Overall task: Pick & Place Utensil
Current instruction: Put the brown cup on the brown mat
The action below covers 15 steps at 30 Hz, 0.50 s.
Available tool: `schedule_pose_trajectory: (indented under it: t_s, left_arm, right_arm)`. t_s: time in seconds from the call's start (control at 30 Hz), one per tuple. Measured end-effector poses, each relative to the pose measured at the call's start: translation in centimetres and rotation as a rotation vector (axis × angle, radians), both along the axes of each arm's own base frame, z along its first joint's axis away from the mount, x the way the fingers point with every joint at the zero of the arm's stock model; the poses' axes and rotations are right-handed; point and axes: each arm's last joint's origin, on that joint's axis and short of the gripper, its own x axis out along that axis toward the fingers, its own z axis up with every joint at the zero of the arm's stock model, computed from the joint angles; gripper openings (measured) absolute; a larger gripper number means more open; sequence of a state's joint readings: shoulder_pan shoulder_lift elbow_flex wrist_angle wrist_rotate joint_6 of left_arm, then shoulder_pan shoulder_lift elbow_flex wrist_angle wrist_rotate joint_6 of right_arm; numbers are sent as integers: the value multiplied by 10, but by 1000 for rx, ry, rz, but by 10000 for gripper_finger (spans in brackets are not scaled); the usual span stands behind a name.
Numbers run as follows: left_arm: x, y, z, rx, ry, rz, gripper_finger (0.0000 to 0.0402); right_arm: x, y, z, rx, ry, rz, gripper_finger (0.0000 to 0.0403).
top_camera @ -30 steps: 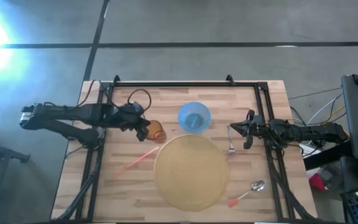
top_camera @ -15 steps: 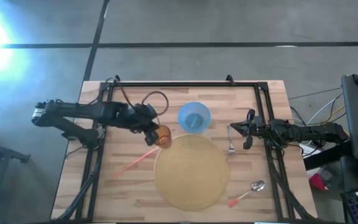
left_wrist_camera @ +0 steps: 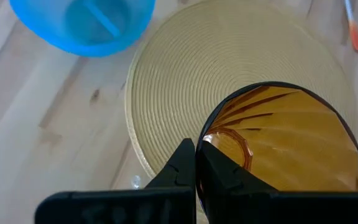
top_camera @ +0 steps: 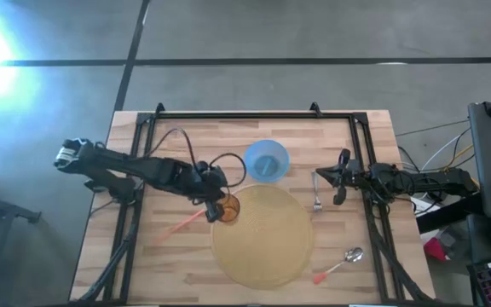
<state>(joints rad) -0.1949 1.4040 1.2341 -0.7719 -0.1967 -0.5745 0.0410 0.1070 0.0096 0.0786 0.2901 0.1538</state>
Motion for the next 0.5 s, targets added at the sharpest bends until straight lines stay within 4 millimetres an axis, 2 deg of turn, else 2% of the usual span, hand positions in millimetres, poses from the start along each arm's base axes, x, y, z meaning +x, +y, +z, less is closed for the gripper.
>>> schedule_pose_trajectory:
  t_s: [0.3,0.5]
  left_arm:
    - [23,-3,-30,54,-20,-46,3]
    - [20,2,-50,64,7,-40,3]
  right_arm:
    - [0,0,2,16,-19,1,8]
    - [0,0,0,64,-21,-1,8]
